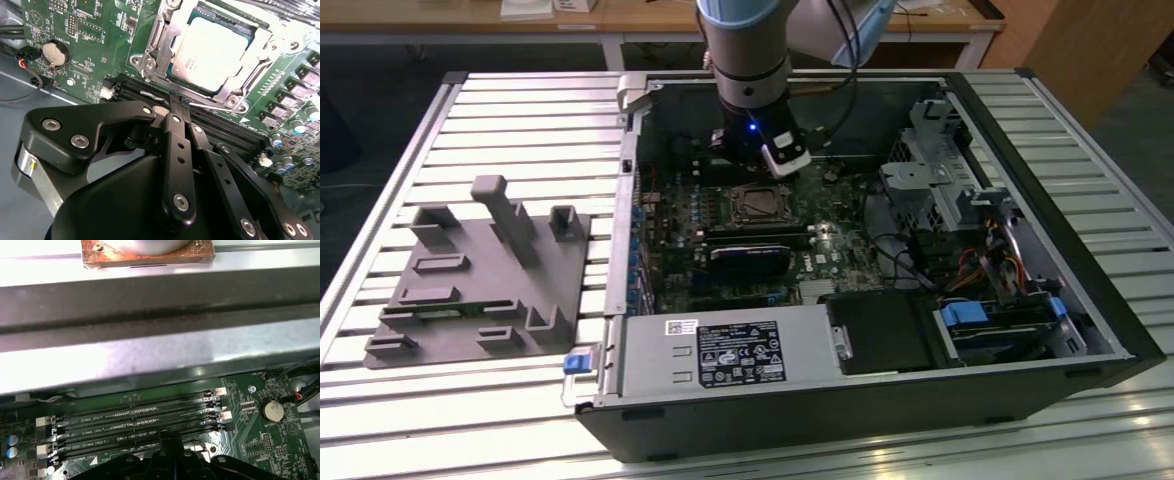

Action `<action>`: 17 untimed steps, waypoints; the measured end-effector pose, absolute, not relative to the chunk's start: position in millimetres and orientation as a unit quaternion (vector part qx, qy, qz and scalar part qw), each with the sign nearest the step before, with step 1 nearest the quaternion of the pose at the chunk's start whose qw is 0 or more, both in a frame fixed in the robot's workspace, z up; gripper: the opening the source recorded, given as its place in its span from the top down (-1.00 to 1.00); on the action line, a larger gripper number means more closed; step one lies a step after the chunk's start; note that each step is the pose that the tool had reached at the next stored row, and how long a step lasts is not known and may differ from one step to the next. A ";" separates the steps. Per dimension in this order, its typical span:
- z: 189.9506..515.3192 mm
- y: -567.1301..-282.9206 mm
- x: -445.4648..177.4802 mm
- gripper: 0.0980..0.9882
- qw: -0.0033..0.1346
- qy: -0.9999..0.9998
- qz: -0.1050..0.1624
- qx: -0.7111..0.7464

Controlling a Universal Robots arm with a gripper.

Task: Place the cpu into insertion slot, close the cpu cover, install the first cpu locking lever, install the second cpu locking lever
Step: 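Install the first cpu locking lever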

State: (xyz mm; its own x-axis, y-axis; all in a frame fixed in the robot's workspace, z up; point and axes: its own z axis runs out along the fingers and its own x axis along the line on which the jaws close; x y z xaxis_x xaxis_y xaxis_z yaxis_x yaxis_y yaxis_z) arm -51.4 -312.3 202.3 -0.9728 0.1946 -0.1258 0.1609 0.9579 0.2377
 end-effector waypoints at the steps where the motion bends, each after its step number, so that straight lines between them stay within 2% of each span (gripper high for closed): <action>1: 201.8 -311.6 -51.4 0.98 0.074 0.987 0.114 0.091; 17: 197.1 -302.5 -50.9 0.98 0.077 0.986 0.105 0.109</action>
State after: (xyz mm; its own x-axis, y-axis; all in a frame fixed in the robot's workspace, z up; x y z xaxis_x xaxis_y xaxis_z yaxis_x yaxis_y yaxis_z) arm -50.9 -302.5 197.1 -0.9645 0.2303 -0.1290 0.1981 0.9544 0.2232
